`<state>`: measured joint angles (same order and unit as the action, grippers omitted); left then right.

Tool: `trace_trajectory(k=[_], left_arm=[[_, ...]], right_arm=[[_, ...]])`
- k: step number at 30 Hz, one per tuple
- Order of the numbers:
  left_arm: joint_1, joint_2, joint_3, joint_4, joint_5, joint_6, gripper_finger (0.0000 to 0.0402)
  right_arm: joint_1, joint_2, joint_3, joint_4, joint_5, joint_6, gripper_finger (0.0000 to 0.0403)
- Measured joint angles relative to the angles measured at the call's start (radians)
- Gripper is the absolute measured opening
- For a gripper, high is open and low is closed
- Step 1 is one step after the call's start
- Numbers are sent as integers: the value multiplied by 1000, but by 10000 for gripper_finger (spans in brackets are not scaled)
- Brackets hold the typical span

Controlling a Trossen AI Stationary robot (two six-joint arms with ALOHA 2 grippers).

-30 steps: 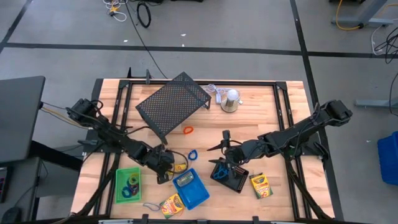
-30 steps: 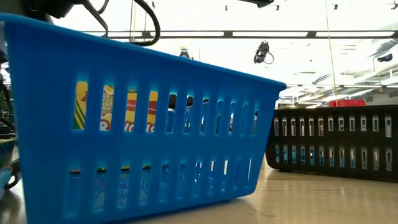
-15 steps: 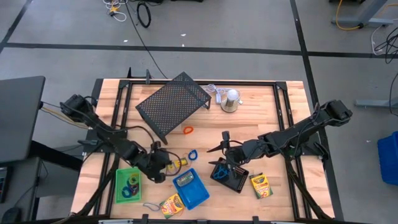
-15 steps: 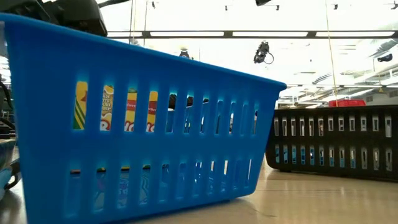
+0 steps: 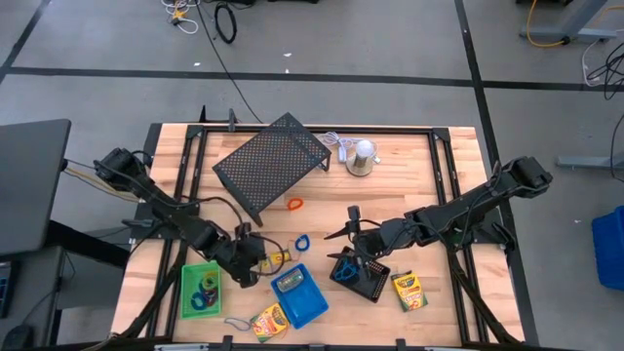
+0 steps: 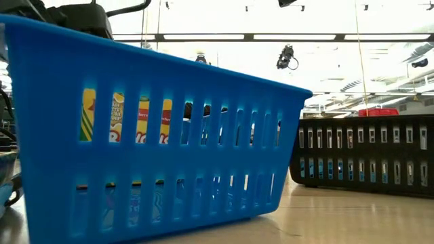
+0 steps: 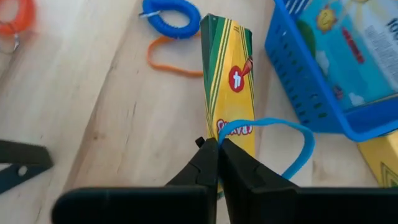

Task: Pick & Place Office Desk Supplies
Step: Put the blue rubber band into the black bin

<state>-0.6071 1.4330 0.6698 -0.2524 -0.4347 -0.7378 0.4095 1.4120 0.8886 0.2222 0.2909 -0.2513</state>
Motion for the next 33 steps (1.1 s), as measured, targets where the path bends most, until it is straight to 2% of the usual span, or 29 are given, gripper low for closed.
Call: trace_trajectory(k=[9, 12, 15, 19, 22, 26, 33], left_arm=[[7, 0, -1, -34, -17, -16, 98], [7, 0, -1, -32, -35, 3, 111], [6, 0, -1, -32, -42, 21, 87], [6, 0, -1, -23, -24, 25, 15], [6, 1, -1, 15, 28, 52, 13], [6, 24, 0, 53, 46, 77, 50], [34, 123, 0, 47, 55, 72, 145]], right_arm=[[0, 0, 0, 0, 0, 3, 205], [0, 0, 0, 0, 0, 3, 205], [0, 0, 0, 0, 0, 2, 205], [0, 0, 0, 0, 0, -1, 205], [0, 0, 0, 0, 0, -1, 205], [0, 0, 0, -1, -3, 0, 205], [0, 0, 0, -4, -3, 0, 205]])
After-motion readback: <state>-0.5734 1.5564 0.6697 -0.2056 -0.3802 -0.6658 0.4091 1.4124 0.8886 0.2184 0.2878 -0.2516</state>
